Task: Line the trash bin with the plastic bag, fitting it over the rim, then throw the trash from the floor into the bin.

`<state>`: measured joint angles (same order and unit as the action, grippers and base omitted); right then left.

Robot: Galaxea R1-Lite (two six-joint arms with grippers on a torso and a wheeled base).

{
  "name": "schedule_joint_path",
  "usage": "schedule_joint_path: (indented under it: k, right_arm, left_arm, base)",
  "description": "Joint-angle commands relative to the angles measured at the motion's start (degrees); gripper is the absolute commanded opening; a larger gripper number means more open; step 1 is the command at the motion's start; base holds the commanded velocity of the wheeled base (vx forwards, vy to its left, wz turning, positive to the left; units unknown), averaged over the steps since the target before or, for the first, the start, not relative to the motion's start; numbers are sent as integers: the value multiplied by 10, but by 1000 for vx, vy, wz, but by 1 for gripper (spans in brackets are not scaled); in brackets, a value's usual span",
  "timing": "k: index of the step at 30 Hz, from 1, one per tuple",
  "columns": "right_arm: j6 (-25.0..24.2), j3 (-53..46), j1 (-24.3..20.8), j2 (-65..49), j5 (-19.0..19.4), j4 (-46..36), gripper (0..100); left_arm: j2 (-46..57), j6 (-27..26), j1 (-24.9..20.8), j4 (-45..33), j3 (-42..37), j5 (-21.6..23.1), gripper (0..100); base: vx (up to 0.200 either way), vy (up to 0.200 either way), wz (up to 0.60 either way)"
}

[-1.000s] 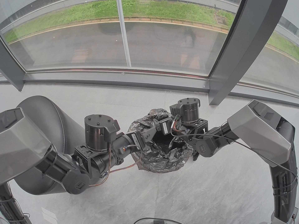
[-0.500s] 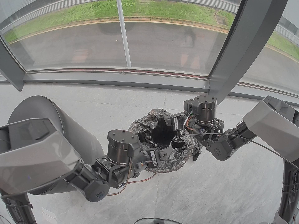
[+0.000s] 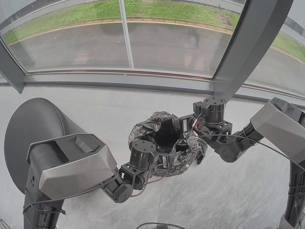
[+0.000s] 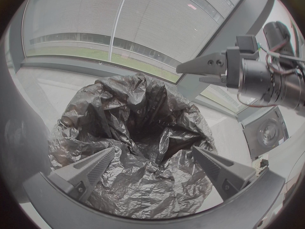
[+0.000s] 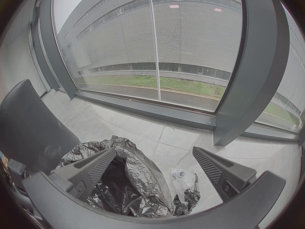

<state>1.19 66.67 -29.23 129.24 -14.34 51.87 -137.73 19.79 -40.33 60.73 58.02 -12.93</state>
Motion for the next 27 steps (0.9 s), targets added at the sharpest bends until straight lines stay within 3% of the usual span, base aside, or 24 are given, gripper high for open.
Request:
schedule_joint_path:
  k: [1,18,27]
  right_arm:
    - [0,-2,1,1,0,1,100]
    - [-11,-11,16,15,0,1,100]
    - [-3,-9,68,112,-14,68,100]
  left_arm:
    - [-32,-15,7,2,9,-7,100]
    - [2,-19,-19,24,-13,-30,100]
    - [131,-20,-56,62,-84,-57,100]
  base:
    - [0,0,0]
    - [0,0,0]
    - [0,0,0]
